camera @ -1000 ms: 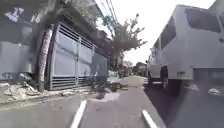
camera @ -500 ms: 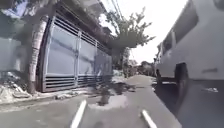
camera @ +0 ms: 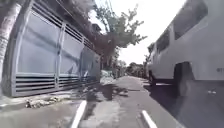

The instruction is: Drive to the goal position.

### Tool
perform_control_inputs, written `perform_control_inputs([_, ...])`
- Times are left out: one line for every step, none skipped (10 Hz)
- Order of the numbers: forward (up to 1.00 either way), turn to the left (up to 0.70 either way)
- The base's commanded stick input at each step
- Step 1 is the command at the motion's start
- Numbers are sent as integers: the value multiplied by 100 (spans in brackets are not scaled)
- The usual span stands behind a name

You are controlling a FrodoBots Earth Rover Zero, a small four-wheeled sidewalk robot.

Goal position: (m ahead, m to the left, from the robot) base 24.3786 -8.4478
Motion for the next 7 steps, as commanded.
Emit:
perform_control_inputs([100,0])
perform_control_inputs([100,0])
perform_control_inputs([100,0])
perform_control_inputs([100,0])
perform_control_inputs([100,0])
perform_control_inputs([100,0])
perform_control_inputs([100,0])
